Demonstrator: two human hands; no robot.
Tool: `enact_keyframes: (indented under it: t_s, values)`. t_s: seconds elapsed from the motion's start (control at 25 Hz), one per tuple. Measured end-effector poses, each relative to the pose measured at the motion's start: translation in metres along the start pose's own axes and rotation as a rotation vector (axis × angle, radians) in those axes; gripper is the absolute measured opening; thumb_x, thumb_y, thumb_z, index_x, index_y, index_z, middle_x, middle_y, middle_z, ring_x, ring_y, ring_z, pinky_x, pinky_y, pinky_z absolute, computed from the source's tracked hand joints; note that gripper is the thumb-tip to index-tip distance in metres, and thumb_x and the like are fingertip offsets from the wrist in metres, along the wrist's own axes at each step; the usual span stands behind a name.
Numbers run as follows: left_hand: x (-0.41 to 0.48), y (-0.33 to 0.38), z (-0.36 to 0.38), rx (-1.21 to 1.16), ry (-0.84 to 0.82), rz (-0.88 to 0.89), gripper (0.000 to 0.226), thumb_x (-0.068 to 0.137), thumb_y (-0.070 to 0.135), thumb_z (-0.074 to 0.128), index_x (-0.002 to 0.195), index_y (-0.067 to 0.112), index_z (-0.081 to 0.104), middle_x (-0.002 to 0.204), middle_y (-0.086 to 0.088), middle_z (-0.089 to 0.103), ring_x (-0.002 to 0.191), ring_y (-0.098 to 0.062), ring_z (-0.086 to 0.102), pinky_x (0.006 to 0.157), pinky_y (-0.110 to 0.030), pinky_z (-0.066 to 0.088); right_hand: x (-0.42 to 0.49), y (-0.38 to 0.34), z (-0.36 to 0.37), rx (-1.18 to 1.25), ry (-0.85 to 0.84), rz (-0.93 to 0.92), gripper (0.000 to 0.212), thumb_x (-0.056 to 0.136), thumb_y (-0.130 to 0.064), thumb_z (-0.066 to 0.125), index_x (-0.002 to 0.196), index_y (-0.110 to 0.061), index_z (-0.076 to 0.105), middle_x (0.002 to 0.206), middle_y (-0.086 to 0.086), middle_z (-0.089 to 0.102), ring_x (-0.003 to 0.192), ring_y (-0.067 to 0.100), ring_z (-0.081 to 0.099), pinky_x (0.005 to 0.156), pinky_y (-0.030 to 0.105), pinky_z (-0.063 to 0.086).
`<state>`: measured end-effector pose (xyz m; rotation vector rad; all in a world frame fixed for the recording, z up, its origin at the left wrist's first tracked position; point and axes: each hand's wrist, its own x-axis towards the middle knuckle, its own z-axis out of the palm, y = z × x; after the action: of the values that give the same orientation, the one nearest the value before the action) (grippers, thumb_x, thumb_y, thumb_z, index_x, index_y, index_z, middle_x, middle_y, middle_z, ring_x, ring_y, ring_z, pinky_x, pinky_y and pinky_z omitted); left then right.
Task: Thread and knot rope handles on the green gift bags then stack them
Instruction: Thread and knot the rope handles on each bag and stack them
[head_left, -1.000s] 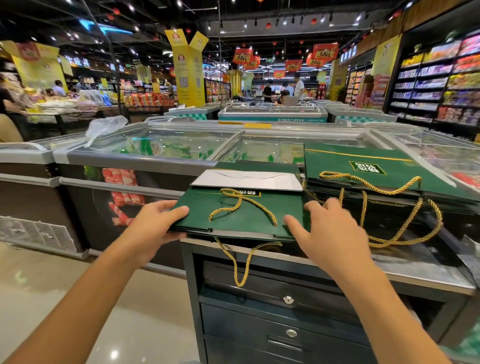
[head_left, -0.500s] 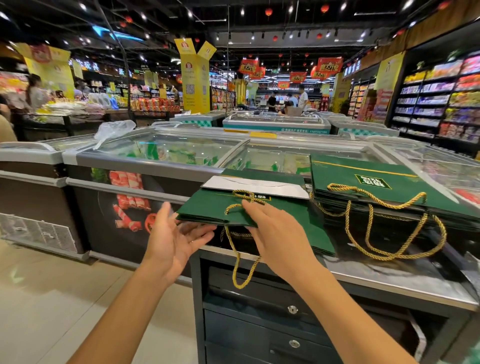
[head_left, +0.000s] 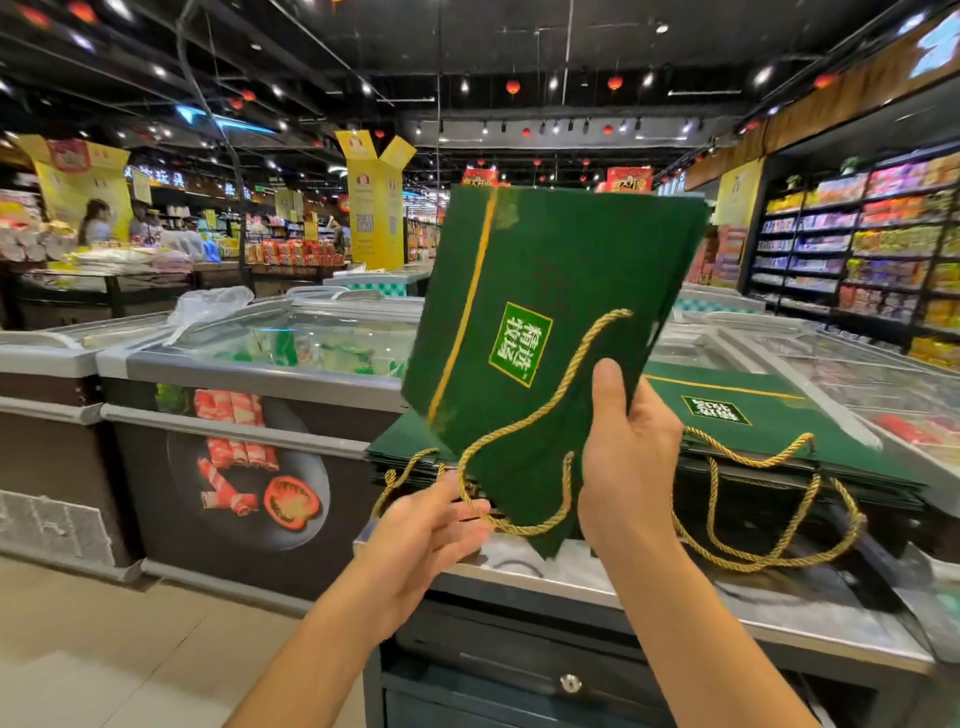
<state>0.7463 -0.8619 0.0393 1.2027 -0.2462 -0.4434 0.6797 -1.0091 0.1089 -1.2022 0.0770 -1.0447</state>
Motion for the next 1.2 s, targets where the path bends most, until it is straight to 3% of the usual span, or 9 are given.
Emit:
enact_keyframes:
  t_s: [0.16, 0.32, 0.48, 0.6, 0.72, 0.8, 0.92, 1.04, 1.2]
  values:
    - [0.000, -0.001, 0.025, -0.155, -0.055, 0.116, 0.031, 0.098, 0.010, 0.056, 0.129, 0.013, 0.055, 0.116, -0.008, 0.074, 0.103, -0.025, 0.073, 0.072, -0.037, 0.060, -0.001, 0.005, -0.004, 0.235, 0.021, 0.209, 0.022, 0.106, -0.020, 0.052, 0.099, -0.011, 0.072, 0.103, 0.013, 0.077, 0.096, 0.031, 0.073, 0.088, 0.051, 0.061]
    - [0.018, 0.011, 0.027, -0.298, -0.014, 0.257, 0.039, 0.098, -0.008, 0.047, 0.132, 0.012, 0.054, 0.123, -0.013, 0.070, 0.109, -0.030, 0.070, 0.075, -0.038, 0.062, 0.008, -0.006, -0.038, -0.076, -0.149, 0.240, 0.013, 0.097, -0.022, 0.066, 0.104, -0.012, 0.072, 0.101, 0.008, 0.079, 0.100, 0.029, 0.073, 0.097, 0.052, 0.056]
    - [0.032, 0.036, 0.026, -0.200, -0.031, 0.279, 0.039, 0.097, -0.010, 0.046, 0.128, 0.011, 0.057, 0.117, -0.012, 0.073, 0.096, -0.028, 0.074, 0.069, -0.036, 0.063, 0.031, -0.041, -0.086, -0.321, -0.061, 0.225, 0.044, 0.090, -0.046, 0.068, 0.104, -0.005, 0.066, 0.086, 0.013, 0.074, 0.071, 0.027, 0.074, 0.066, 0.041, 0.064]
    - [0.045, 0.055, 0.037, -0.112, -0.079, 0.244, 0.037, 0.097, -0.009, 0.047, 0.123, 0.014, 0.060, 0.108, -0.010, 0.076, 0.084, -0.024, 0.076, 0.061, -0.033, 0.062, 0.059, -0.064, -0.119, -0.383, 0.056, 0.150, 0.055, 0.088, -0.043, 0.074, 0.128, -0.014, 0.051, 0.108, 0.008, 0.065, 0.085, 0.020, 0.071, 0.053, 0.033, 0.057]
    - [0.059, 0.068, 0.057, -0.036, -0.140, 0.217, 0.034, 0.096, -0.007, 0.051, 0.120, 0.015, 0.062, 0.107, -0.012, 0.076, 0.077, -0.023, 0.076, 0.056, -0.030, 0.060, 0.088, -0.075, -0.147, -0.512, -0.004, 0.091, 0.069, 0.086, -0.042, 0.077, 0.143, -0.036, 0.039, 0.119, 0.004, 0.064, 0.105, 0.020, 0.067, 0.066, 0.035, 0.057]
    - [0.070, 0.073, 0.075, 0.016, -0.168, 0.207, 0.031, 0.094, -0.005, 0.055, 0.118, 0.013, 0.062, 0.104, -0.013, 0.076, 0.075, -0.023, 0.076, 0.054, -0.029, 0.060, 0.106, -0.078, -0.165, -0.577, -0.060, 0.115, 0.065, 0.083, -0.042, 0.080, 0.140, -0.041, 0.048, 0.125, 0.004, 0.063, 0.110, 0.019, 0.065, 0.072, 0.036, 0.055]
    - [0.085, 0.072, 0.109, 0.102, -0.216, 0.199, 0.027, 0.095, -0.001, 0.058, 0.117, 0.014, 0.062, 0.100, -0.011, 0.077, 0.076, -0.023, 0.076, 0.056, -0.029, 0.059, 0.125, -0.081, -0.192, -0.654, -0.102, 0.201, 0.056, 0.070, -0.046, 0.085, 0.122, -0.037, 0.067, 0.129, 0.007, 0.065, 0.115, 0.024, 0.064, 0.075, 0.036, 0.053]
    - [0.099, 0.062, 0.145, 0.281, -0.227, 0.235, 0.021, 0.097, 0.009, 0.062, 0.115, 0.021, 0.063, 0.105, -0.006, 0.077, 0.089, -0.022, 0.075, 0.076, -0.035, 0.060, 0.132, -0.080, -0.216, -0.817, -0.063, 0.165, 0.052, 0.078, -0.043, 0.084, 0.125, -0.027, 0.070, 0.131, 0.006, 0.064, 0.126, 0.025, 0.057, 0.076, 0.035, 0.052]
    - [0.102, 0.053, 0.178, 0.550, -0.254, 0.303, 0.024, 0.095, 0.023, 0.068, 0.115, 0.027, 0.056, 0.112, 0.007, 0.069, 0.097, -0.007, 0.064, 0.080, -0.025, 0.050, 0.135, -0.077, -0.243, -1.006, -0.028, 0.114, 0.066, 0.087, -0.042, 0.078, 0.144, -0.019, 0.056, 0.149, 0.000, 0.052, 0.140, 0.022, 0.046, 0.110, 0.041, 0.040]
